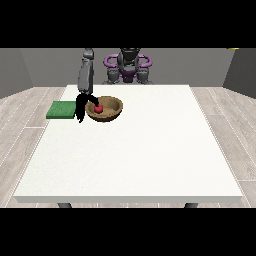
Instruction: Pick the cup and pour the ball into the bowl, then pick the bowl and place it on the pad
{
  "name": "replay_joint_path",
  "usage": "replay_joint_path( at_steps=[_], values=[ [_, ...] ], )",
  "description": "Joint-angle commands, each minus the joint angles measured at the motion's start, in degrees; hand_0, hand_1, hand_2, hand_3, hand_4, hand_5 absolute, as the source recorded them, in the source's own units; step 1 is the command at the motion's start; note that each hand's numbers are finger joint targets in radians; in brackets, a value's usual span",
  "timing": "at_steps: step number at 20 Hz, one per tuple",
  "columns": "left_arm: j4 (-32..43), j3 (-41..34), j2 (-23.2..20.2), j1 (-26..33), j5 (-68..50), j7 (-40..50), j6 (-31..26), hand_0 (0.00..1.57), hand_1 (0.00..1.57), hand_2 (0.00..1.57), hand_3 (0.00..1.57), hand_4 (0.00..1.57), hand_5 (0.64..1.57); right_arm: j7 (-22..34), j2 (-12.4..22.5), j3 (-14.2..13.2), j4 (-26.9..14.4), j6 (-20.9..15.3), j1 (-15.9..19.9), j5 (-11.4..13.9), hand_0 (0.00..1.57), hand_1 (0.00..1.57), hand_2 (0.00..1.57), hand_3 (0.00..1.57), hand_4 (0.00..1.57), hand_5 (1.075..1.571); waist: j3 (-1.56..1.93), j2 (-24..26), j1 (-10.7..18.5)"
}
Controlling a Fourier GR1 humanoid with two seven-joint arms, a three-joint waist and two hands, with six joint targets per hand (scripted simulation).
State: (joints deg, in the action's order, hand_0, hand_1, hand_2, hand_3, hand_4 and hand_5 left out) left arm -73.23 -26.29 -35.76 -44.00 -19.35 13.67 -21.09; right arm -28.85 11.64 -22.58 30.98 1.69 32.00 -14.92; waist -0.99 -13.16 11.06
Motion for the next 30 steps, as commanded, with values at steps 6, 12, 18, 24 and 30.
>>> replay_joint_path(
  at_steps=[6,12,18,24,30],
  values=[
    [-1.2,-1.7,-1.4,-0.9,-3.1,-0.1,-1.6,0.0,0.0,0.0,0.0,1.07,1.523,4.6,4.5,1.2,-4.5,-10.8,-6.4,5.0,1.57,1.57,1.57,1.57,0.9,1.495,0.92,-4.4,2.7],
    [2.3,-0.9,-1.0,0.2,-1.5,-0.7,-1.4,0.0,0.0,0.0,0.0,1.17,1.531,12.2,6.4,5.1,0.3,-17.0,-3.9,8.1,1.57,1.57,1.57,1.24,1.0,1.546,0.73,-0.7,1.0],
    [9.9,-4.2,-4.6,3.0,-1.3,-3.0,-3.4,0.0,0.0,0.0,0.0,1.2,1.534,28.5,15.7,8.4,3.9,-14.0,1.7,10.3,1.57,1.57,1.57,1.04,1.03,1.556,0.82,4.1,-3.8],
    [13.3,-5.4,-6.8,5.9,0.2,-6.1,-3.3,0.0,0.0,0.0,0.0,1.2,1.54,35.0,21.6,10.5,5.9,-7.9,4.5,11.9,1.57,1.57,1.57,0.72,1.05,1.563,0.95,5.3,-7.5],
    [12.9,-5.7,-5.2,10.0,0.2,-9.9,-2.9,0.0,0.0,0.0,0.0,1.21,1.545,37.1,27.3,7.4,5.2,-2.8,4.0,9.7,1.57,1.57,1.57,0.57,1.09,1.564,0.99,5.7,-8.5]
  ],
)
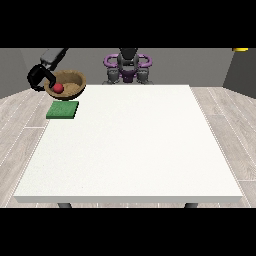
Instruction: Pick the cup and pour the ball into the bowl, then pick the bowl and place it on the pad
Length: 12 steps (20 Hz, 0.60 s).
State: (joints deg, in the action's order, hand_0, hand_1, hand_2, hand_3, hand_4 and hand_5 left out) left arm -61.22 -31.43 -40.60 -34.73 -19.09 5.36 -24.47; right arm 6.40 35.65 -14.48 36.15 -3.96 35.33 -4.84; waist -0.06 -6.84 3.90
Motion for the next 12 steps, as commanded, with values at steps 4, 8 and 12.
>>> replay_joint_path(
  at_steps=[4,8,12],
  values=[
    [1.3,-1.5,-2.2,1.0,-0.4,-4.4,0.0,0.0,0.0,0.0,0.0,1.2,1.546,-2.0,3.5,-2.3,-0.6,4.1,0.3,-1.1,1.57,1.57,1.57,0.46,1.11,1.567,0.06,-3.8,-1.1],
    [6.2,-3.2,-5.1,4.7,-0.5,-7.3,-3.9,0.0,0.0,0.0,0.0,1.21,1.555,-1.7,3.9,-1.9,0.9,7.3,-2.6,-1.5,1.57,1.57,1.57,0.46,1.11,1.567,0.02,-2.1,-2.8],
    [8.2,-4.0,-5.5,3.9,0.5,-12.2,-2.6,0.0,0.0,0.0,0.0,1.21,1.553,-4.4,0.2,-3.8,1.1,4.0,-1.3,-3.2,1.57,1.57,1.57,0.45,1.07,1.566,0.02,-6.8,-3.2]
  ],
)
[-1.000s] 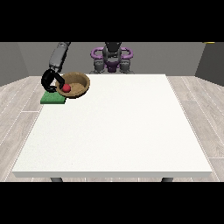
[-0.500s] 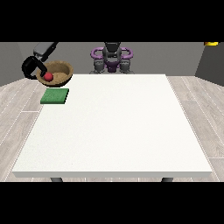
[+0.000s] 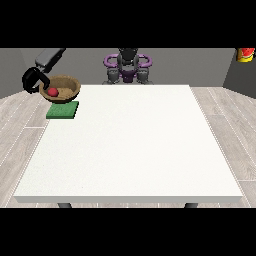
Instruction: Pick the cup and pour the ball into the bowl, then pick the bowl and place it on the pad
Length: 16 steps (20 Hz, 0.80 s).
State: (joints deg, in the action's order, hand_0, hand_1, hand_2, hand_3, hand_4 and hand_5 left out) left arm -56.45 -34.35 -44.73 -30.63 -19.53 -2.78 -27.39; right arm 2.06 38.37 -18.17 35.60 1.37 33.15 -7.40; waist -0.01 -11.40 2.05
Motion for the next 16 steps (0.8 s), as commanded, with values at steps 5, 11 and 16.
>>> replay_joint_path(
  at_steps=[5,11,16],
  values=[
    [1.4,1.5,0.1,1.0,0.2,-2.1,-1.2,0.0,0.0,0.0,0.0,1.21,1.555,-0.3,-8.3,0.2,-0.2,-5.5,0.2,-0.6,1.57,1.57,1.57,0.53,1.03,1.571,0.01,1.1,1.1],
    [-0.1,1.5,-0.6,0.2,0.0,-1.1,1.5,0.0,0.0,0.0,0.0,1.2,1.559,0.9,-5.3,-4.3,-4.0,-1.3,0.9,-5.0,1.57,1.57,1.57,0.74,0.9,1.569,0.04,0.4,0.1],
    [2.3,0.0,-5.0,-2.1,-2.9,0.3,-1.9,0.0,0.0,0.0,0.0,1.19,1.563,0.1,-1.3,-4.6,-4.5,-7.5,2.1,-2.4,1.57,1.57,1.57,1.09,0.0,1.55,0.01,-2.5,1.0]
  ],
)
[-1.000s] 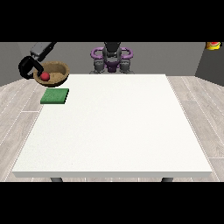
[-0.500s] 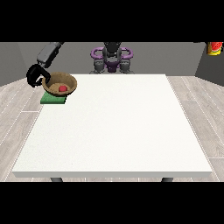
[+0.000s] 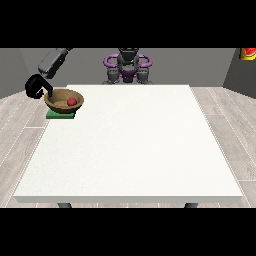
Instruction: Pick the cup and pour the ball into the bowl, then pick the bowl and place it on the pad
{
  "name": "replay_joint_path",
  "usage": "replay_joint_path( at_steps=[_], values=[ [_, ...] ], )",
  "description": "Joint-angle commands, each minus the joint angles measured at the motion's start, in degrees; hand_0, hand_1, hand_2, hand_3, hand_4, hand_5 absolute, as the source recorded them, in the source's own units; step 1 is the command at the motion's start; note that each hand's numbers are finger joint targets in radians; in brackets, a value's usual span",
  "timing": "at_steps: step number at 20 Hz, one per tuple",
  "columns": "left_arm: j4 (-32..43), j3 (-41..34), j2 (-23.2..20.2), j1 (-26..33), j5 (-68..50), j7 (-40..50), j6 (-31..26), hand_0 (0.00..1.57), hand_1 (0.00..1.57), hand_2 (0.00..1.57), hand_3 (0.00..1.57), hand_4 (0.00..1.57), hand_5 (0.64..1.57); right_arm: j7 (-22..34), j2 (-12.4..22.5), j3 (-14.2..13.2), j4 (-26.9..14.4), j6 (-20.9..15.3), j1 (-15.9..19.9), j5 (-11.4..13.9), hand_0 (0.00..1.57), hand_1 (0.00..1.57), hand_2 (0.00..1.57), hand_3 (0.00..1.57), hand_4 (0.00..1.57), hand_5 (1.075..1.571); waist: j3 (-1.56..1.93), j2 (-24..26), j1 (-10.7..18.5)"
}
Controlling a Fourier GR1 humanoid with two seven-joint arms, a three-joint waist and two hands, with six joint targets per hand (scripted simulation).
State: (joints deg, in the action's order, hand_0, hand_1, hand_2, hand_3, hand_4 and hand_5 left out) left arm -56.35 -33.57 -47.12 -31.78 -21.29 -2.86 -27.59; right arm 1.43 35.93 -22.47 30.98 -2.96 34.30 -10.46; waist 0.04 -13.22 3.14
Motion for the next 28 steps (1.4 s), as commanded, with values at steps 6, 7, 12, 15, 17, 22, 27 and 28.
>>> replay_joint_path(
  at_steps=[6,7,12,15,17,22,27,28],
  values=[
    [0.1,-0.2,-0.7,0.7,-1.3,0.5,0.6,0.0,0.0,0.0,0.0,1.19,1.562,-4.3,-1.4,-1.8,-1.3,-4.5,-0.9,-0.6,1.46,1.46,1.39,0.8,0.0,1.539,0.0,0.2,0.0],
    [0.1,-0.1,-0.7,1.5,-0.1,-2.9,0.0,0.0,0.0,0.0,0.0,1.19,1.562,-1.8,1.8,-3.0,-1.3,-3.0,1.9,-1.8,1.45,1.45,1.39,0.8,0.0,1.536,-0.01,-2.0,1.2],
    [-0.1,-0.8,-2.7,-1.2,-2.0,-3.5,-1.4,0.0,0.0,0.0,0.0,1.19,1.565,-4.9,0.3,-4.2,-1.6,-5.1,5.1,-2.9,1.43,1.43,1.38,0.67,0.0,1.534,0.04,-6.3,2.8],
    [1.3,0.2,-1.6,0.6,-0.6,-3.2,0.3,0.0,0.0,0.0,0.0,1.19,1.567,-3.4,1.5,-1.0,-0.9,-5.3,3.0,0.4,1.15,1.15,1.32,1.0,0.19,1.532,0.01,-2.2,0.7],
    [1.6,-1.4,-4.5,-0.5,-2.4,-3.0,-2.0,0.0,0.0,0.0,0.0,1.19,1.568,-4.0,1.8,-0.2,-2.2,-2.4,3.3,0.7,0.64,0.64,0.69,1.01,0.0,1.469,0.02,-5.4,3.0],
    [-0.7,0.9,-2.6,1.0,-2.0,-1.1,-1.7,0.0,0.0,0.0,0.0,1.21,1.569,-1.2,1.7,3.2,-3.5,-1.0,3.4,3.6,0.0,0.0,0.0,0.0,0.0,1.407,0.03,-1.1,4.0],
    [-2.8,5.0,3.5,2.7,0.4,0.4,2.6,0.0,0.0,0.0,0.0,1.19,1.569,6.8,5.6,4.8,-2.1,1.3,6.5,4.6,0.0,0.0,0.0,0.0,0.0,1.383,-0.05,6.4,1.5],
    [-0.5,4.3,2.8,3.3,-0.1,-0.3,1.3,0.0,0.0,0.0,0.0,1.19,1.569,5.6,3.0,5.3,-0.3,-0.1,6.2,4.7,0.0,0.0,0.0,0.0,0.2,1.375,-0.06,6.6,1.3]
  ],
)
